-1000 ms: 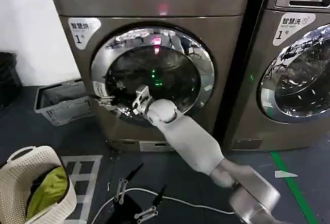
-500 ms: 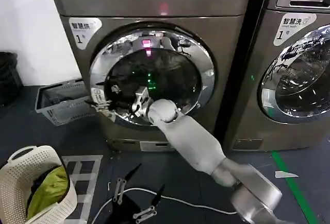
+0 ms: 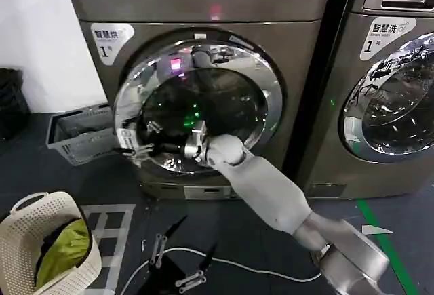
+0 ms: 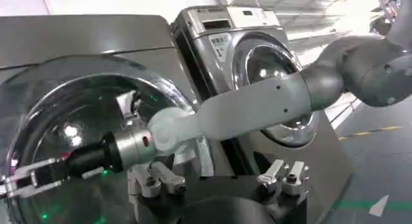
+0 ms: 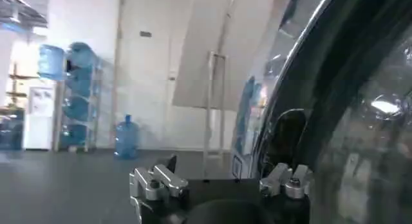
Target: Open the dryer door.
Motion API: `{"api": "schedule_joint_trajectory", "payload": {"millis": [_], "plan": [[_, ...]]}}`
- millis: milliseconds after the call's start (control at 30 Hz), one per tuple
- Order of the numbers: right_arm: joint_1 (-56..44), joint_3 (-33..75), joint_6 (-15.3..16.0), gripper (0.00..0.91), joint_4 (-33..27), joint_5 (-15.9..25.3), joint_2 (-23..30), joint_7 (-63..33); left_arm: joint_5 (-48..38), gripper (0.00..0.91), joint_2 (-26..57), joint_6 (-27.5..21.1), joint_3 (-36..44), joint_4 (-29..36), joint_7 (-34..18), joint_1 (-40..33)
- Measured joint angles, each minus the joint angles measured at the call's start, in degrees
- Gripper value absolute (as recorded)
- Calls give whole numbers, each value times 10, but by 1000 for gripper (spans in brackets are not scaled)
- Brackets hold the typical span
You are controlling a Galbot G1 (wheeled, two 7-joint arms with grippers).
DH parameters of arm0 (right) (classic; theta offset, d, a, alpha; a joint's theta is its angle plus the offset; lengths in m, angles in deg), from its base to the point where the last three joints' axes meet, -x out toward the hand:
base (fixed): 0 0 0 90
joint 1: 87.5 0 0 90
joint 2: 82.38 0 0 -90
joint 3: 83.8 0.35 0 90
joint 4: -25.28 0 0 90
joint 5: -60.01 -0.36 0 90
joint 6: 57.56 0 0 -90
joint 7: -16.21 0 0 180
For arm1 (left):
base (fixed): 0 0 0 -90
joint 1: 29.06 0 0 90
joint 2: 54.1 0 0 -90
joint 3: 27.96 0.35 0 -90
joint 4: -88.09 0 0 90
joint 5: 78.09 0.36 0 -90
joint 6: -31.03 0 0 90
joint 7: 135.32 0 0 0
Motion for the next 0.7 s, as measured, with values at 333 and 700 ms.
{"api": "schedule_joint_trajectory", "payload": {"millis": [333, 700], "plan": [[-29, 22, 2, 907, 61, -41, -51, 95, 11, 907, -2, 9, -37, 2, 4, 18], [-72, 45, 15, 907, 171, -69, -131, 143, -71, 907, 3, 24, -135, -34, 1, 0]]}}
